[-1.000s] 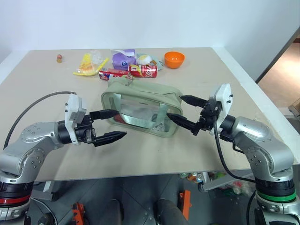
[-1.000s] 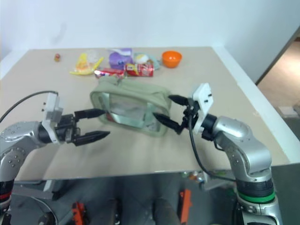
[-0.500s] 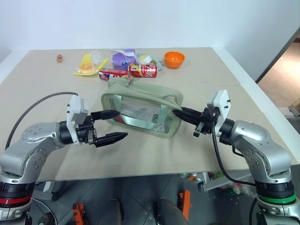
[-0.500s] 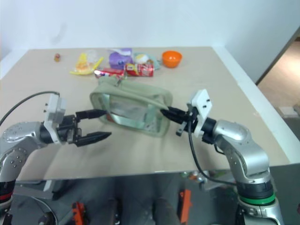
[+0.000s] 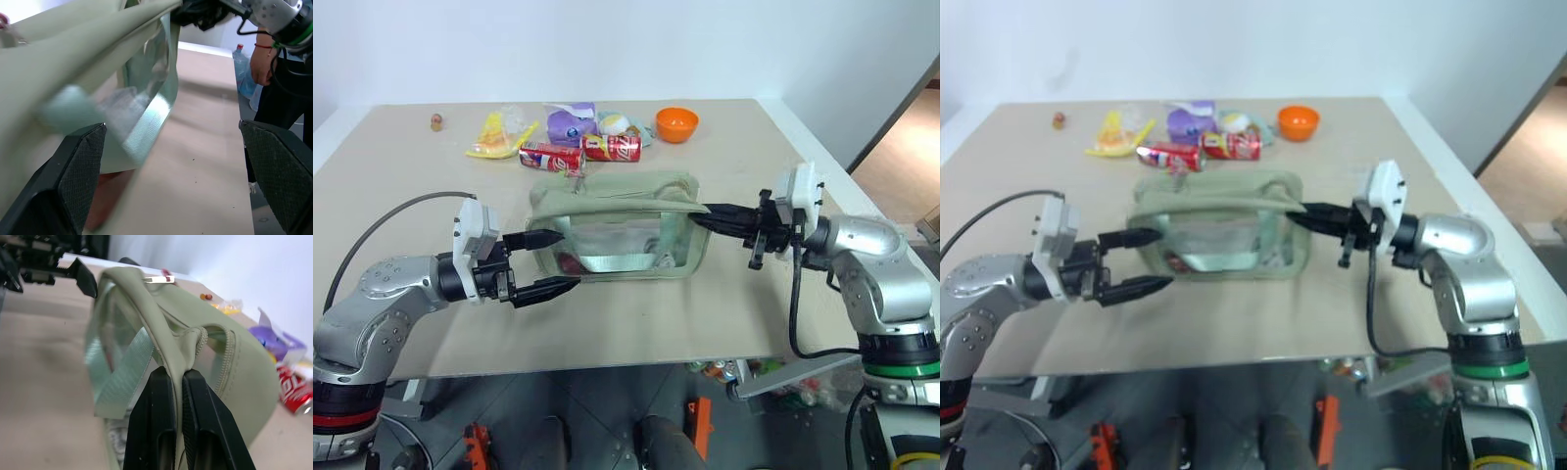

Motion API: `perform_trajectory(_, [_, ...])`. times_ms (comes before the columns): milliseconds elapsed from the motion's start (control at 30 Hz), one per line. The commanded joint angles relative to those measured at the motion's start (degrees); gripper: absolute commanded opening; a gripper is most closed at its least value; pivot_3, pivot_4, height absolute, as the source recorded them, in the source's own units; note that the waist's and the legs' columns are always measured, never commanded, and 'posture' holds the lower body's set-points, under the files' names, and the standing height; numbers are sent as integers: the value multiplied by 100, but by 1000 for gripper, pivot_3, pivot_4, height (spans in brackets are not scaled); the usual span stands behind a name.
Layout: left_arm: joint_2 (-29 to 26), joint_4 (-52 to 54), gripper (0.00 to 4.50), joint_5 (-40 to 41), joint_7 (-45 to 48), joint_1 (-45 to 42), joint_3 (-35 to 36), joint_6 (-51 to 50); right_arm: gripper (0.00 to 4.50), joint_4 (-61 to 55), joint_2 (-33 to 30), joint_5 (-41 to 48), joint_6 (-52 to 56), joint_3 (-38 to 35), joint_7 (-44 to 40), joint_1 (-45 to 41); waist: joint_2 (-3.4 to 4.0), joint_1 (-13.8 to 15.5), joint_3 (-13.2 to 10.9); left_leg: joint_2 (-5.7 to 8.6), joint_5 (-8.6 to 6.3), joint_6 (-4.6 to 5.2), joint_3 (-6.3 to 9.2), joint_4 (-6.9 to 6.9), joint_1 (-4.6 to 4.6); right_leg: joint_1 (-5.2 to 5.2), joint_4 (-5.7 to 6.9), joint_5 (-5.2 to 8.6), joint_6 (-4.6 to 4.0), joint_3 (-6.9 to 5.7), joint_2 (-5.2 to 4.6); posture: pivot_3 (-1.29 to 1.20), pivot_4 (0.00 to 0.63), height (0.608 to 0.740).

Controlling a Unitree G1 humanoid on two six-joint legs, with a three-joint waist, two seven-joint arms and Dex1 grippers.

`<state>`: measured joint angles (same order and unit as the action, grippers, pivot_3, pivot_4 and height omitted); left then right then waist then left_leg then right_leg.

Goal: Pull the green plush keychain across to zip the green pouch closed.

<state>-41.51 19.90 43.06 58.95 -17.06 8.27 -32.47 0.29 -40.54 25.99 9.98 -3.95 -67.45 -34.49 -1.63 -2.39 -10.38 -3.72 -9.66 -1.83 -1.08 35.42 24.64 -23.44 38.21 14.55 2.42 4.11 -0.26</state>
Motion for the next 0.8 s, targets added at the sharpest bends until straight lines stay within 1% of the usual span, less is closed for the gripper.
perform_trajectory(33, [-53,222,4500,28,-32,39,126,74,63,208,-18,-10,-340,-28,-276,-238,0,0,0,0,-1,0,0,-1,1,0,0,1,-1,0,0,0,150,740])
perform_trajectory(200, [-57,330,4500,67,-114,89,184,39,63,211,38,-151,-406,126,-312,-42,0,-19,0,-1,-3,2,0,-2,-1,-1,1,2,-3,0,0,0,150,740])
perform_trajectory(300, [-56,375,4500,392,-393,46,479,-202,63,-47,32,-137,-210,143,-147,166,0,-30,0,-2,-3,2,0,-1,-7,2,3,1,-5,1,3,0,150,740])
perform_trajectory(400, [-176,417,4500,927,-643,24,963,-545,63,-258,26,-102,-62,97,28,320,0,-43,0,-8,-3,2,0,0,-14,3,9,-2,-8,2,9,0,150,740])
perform_trajectory(500, [-371,362,4500,1094,-753,-88,1217,-691,63,-341,32,-108,-8,91,115,374,0,-44,0,-8,-2,2,0,0,-19,3,14,-3,-10,5,12,0,150,740])
perform_trajectory(633, [-435,-41,4500,791,-819,-476,1152,-467,63,-375,60,-112,47,133,182,340,0,-38,0,-7,0,0,-2,4,-25,12,15,-4,-8,5,10,0,150,740])
perform_trajectory(800, [-231,-244,4500,0,-871,-464,800,200,63,-336,84,-144,61,150,214,270,0,-41,0,-7,0,0,-13,-2,-31,9,15,-4,-9,14,12,0,150,740])
